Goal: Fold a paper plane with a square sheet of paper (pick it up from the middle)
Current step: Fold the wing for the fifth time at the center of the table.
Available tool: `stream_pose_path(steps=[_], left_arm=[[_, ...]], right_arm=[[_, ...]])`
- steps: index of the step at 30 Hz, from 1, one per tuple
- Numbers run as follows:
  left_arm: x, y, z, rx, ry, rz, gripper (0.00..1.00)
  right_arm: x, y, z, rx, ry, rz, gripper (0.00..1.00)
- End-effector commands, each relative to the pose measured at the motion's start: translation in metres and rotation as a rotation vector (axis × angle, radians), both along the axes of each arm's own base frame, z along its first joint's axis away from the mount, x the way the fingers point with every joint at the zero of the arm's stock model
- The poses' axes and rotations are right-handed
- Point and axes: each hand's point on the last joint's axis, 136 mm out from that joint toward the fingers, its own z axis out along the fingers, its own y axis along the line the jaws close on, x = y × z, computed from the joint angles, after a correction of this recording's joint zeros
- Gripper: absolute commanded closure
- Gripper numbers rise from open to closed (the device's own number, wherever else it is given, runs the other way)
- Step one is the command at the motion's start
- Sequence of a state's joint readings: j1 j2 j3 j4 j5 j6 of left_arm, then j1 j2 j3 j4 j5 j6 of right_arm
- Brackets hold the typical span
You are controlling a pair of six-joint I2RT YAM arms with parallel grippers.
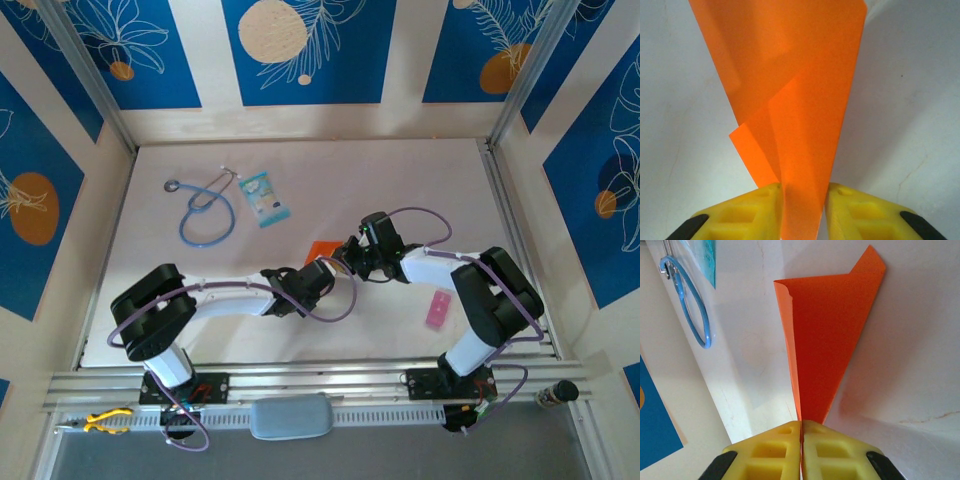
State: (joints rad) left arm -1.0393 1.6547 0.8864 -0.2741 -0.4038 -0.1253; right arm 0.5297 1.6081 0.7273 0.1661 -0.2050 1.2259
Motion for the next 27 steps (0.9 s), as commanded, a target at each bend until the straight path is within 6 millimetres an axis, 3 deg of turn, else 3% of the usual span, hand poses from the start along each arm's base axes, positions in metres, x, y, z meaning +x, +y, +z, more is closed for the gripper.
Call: stream_pose_path(steps=[1, 14, 27], left_arm=[[-0.0016, 0.0041, -0.0030, 0.032, -0.007, 0.013, 0.70], [-0.0006, 0.0040, -0.0038, 0.035, -0.010, 0.015, 0.85], [0.0016, 0.0064, -0.0053, 0.047, -0.020, 0.027, 0.75]], right_arm=[[0.0014, -0.0003, 0.0090, 0.010, -0.005, -0.010, 0.91], [0.0006, -0.0005, 0.0072, 0.010, -0.002, -0.008, 0.92], [0.0025, -0.0007, 0.0091, 0.013, -0.006, -0.012, 0.92]])
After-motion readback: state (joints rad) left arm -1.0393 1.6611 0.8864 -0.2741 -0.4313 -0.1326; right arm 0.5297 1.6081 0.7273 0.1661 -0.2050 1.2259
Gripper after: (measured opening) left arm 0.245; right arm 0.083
